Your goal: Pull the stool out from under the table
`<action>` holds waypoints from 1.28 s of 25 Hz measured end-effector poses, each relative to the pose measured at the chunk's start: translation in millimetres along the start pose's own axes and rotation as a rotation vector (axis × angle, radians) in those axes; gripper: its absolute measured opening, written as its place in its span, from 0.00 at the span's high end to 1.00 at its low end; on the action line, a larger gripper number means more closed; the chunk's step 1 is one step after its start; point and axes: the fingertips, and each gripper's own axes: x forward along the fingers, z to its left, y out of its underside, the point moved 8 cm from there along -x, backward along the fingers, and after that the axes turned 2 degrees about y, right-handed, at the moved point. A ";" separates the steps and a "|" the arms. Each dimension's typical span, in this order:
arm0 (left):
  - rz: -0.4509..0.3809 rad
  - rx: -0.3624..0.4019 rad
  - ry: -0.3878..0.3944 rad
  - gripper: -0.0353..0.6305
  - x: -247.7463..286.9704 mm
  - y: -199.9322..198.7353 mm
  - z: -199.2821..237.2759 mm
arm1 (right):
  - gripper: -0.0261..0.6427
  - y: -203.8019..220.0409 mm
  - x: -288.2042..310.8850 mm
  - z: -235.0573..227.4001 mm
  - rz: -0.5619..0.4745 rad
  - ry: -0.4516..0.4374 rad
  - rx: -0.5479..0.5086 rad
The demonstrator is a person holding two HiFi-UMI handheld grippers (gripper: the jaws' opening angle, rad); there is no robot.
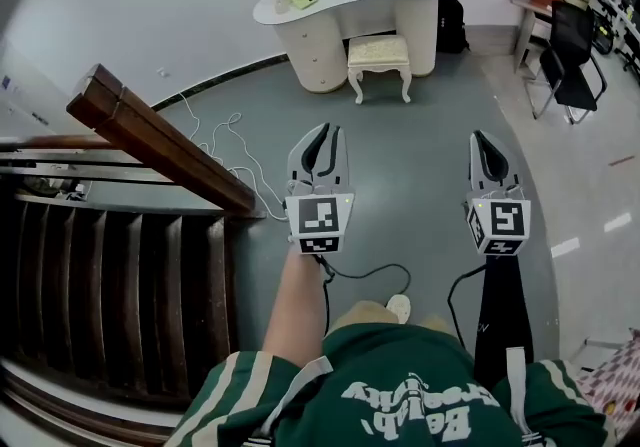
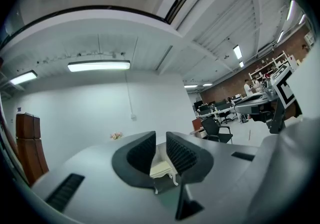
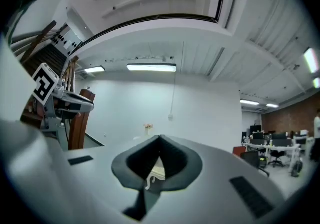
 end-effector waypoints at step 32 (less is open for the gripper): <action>-0.077 -0.040 0.094 0.30 124.3 37.0 58.4 | 0.16 40.6 137.8 16.2 0.037 -0.142 0.004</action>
